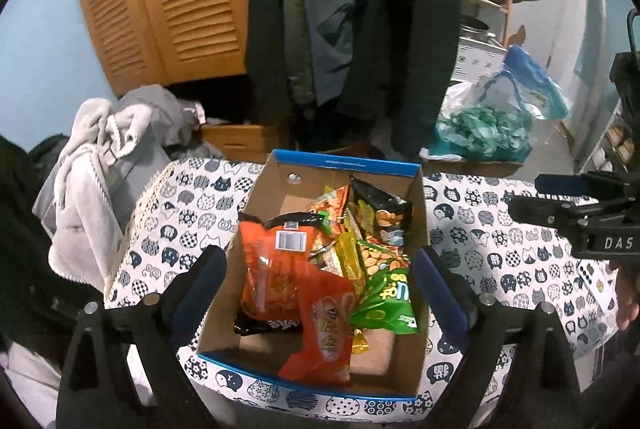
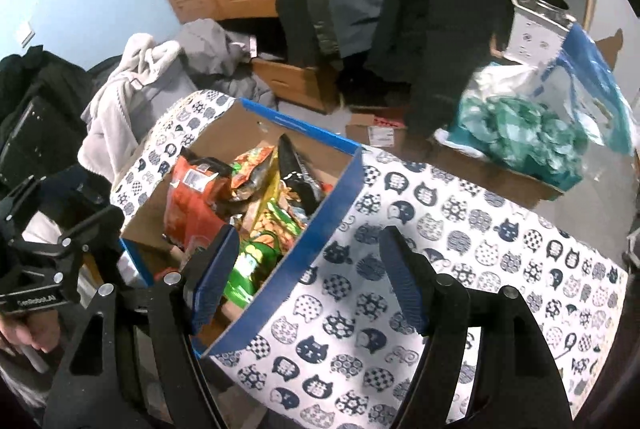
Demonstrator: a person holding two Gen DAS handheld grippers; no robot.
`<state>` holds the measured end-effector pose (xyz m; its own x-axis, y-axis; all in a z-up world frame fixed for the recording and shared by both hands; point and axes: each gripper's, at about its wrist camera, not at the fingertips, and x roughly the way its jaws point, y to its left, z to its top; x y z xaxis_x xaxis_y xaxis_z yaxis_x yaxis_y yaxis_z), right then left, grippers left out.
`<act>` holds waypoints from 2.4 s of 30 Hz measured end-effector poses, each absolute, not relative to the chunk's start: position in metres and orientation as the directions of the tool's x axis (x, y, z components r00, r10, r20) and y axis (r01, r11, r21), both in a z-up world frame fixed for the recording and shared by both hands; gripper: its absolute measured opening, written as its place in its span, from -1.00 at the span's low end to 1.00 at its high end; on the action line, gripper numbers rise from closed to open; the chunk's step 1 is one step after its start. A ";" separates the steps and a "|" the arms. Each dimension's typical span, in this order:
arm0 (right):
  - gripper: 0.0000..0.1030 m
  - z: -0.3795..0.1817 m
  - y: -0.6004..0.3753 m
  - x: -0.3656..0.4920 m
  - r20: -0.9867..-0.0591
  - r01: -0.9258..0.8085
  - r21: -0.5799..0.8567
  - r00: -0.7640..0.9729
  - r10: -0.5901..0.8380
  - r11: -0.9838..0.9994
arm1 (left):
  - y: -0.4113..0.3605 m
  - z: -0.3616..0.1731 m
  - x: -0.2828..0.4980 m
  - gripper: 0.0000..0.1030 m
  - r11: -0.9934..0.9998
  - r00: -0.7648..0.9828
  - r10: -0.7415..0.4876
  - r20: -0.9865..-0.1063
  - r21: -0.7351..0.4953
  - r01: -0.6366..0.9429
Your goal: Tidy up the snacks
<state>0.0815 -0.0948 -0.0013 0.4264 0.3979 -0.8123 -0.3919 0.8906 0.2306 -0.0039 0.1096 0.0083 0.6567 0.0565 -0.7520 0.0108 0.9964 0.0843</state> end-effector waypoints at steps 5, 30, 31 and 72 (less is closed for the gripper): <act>0.40 0.006 -0.110 0.072 -0.796 -0.388 0.230 0.452 0.402 0.892 | 0.100 0.013 -0.007 0.97 0.994 0.677 0.057 -0.734 0.107 0.032; 0.40 -0.001 -0.122 0.058 -0.806 -0.418 0.170 0.462 0.370 0.893 | 0.088 0.009 -0.006 0.97 0.991 0.659 0.051 -0.750 0.122 0.062; 0.40 -0.001 -0.122 0.058 -0.806 -0.418 0.169 0.463 0.369 0.893 | 0.088 0.009 -0.006 0.97 0.990 0.659 0.052 -0.750 0.123 0.062; 0.40 -0.004 -0.121 0.059 -0.813 -0.429 0.149 0.460 0.357 0.891 | 0.086 0.003 -0.005 0.97 0.980 0.642 0.106 -0.759 0.191 0.063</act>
